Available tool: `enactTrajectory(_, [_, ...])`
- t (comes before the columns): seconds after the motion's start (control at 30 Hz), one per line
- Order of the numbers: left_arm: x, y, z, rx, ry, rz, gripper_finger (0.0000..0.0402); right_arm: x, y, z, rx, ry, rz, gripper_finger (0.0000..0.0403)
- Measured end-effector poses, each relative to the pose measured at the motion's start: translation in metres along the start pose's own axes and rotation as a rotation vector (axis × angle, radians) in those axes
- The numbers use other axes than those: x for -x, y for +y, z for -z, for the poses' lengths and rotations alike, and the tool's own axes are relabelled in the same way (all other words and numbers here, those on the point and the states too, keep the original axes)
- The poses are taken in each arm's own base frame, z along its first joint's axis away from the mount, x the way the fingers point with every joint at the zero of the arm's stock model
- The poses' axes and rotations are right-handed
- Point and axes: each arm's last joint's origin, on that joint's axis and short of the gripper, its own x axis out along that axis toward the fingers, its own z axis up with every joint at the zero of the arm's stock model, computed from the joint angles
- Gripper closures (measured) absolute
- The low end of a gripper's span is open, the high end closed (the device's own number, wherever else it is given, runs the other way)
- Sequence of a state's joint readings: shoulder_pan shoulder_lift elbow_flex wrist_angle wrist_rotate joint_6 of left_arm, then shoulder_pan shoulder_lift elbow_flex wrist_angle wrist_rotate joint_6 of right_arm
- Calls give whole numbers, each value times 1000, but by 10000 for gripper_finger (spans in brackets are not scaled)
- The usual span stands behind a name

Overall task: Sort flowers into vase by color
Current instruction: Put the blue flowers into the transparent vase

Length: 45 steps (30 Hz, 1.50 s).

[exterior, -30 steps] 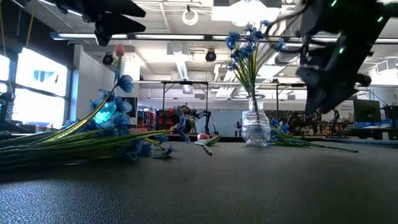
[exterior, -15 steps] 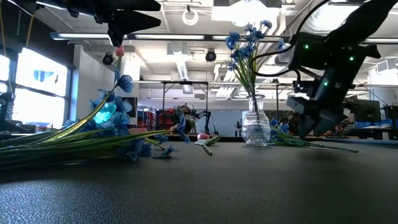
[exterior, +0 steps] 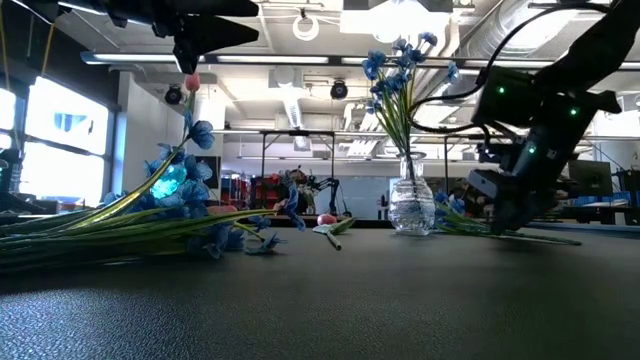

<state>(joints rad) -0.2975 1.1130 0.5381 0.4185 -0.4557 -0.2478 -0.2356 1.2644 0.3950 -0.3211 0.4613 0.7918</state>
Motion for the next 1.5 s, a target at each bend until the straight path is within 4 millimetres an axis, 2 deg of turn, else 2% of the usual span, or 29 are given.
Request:
enactTrajectory(0.17, [0, 0, 0, 1, 1, 0, 246, 1, -3, 4, 14, 45, 23, 390])
enactTrajectory(0.3, [0, -1, 0, -1, 3, 3, 246, 13, 2, 8, -19, 119, 35, 384])
enactTrajectory(0.5, [0, -1, 0, -8, 3, 3, 246, 52, 26, 9, -95, 305, 1, 398])
enactTrajectory(0.57, [0, -1, 1, -11, 4, 3, 246, 65, 37, 13, -117, 316, -43, 395])
enactTrajectory(0.67, [1, -1, 1, -18, 5, 5, 246, 81, 52, 28, -124, 304, -114, 397])
enactTrajectory(0.77, [1, -3, 2, -32, 12, 12, 246, 92, 65, 53, -158, 323, -161, 399])
enactTrajectory(1.0, [4, -7, 4, -60, 28, 30, 246, 100, 87, 116, -179, 382, -195, 397])
enactTrajectory(1.13, [4, -7, 5, -65, 37, 29, 246, 106, 98, 136, -82, 278, -248, 397])
enactTrajectory(1.33, [4, -7, 5, -65, 37, 29, 246, 126, 108, 139, 27, 190, -244, 383])
enactTrajectory(1.5, [4, -7, 5, -66, 39, 29, 246, 136, 111, 133, 73, 157, -219, 308])
